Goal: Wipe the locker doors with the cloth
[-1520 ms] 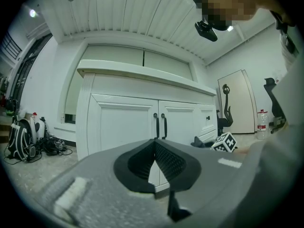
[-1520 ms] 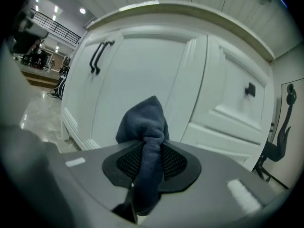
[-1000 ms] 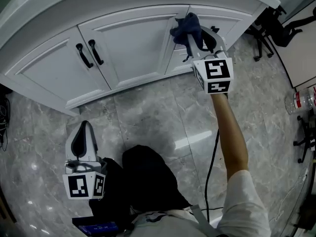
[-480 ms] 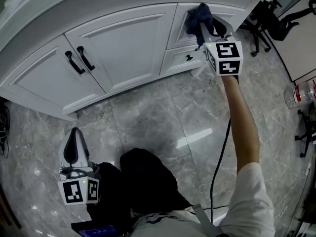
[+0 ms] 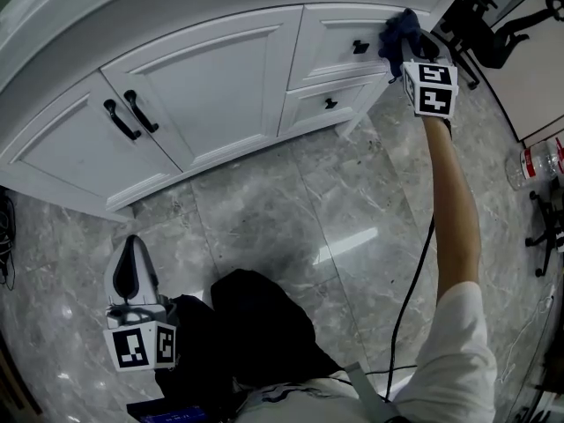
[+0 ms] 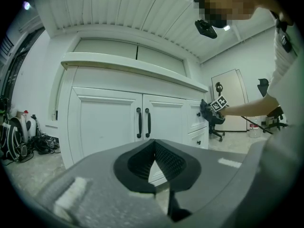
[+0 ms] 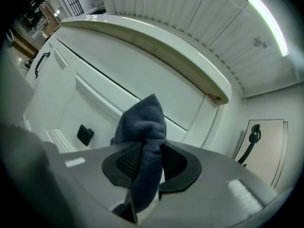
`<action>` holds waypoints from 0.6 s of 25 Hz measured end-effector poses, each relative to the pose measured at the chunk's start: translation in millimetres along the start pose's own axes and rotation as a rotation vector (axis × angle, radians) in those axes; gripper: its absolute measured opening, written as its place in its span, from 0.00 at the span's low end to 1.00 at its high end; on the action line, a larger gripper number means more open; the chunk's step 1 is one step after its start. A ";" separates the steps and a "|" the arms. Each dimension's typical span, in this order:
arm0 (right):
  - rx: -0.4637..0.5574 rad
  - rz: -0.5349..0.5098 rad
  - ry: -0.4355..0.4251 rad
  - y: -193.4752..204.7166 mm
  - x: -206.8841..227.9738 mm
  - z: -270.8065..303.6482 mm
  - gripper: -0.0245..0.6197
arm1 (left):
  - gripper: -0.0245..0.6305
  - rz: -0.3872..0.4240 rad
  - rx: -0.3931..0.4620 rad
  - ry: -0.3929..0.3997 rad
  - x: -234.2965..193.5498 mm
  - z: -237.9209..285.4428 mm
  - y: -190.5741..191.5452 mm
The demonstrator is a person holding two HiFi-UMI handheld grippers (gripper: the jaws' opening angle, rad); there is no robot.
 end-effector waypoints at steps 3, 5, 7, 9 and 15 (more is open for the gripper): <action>0.001 0.002 0.017 6.0 4.1 1.6 0.18 | 0.04 0.000 -0.002 -0.002 0.1 0.0 0.9; -0.001 0.005 0.023 8.4 -0.7 1.9 0.18 | 0.04 0.000 -0.003 -0.005 -0.2 -0.8 1.2; -0.014 0.017 0.017 14.7 -8.1 3.0 0.18 | 0.04 0.001 -0.003 -0.006 -0.1 -1.2 1.3; -0.036 0.017 0.003 23.9 -17.6 4.2 0.17 | 0.04 0.002 -0.001 -0.005 -0.2 -1.8 0.8; -0.112 0.046 -0.048 52.5 -47.7 10.7 0.18 | 0.04 -0.002 0.005 -0.013 -4.1 -4.0 0.2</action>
Point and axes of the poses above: the fingertips, and each gripper's own axes: z forward along the fingers, x to its right, y out of its underside, the point moved 6 cm from there along -z, backward along the fingers, and after that the axes turned 10 degrees about -z, right-handed, at the moved point
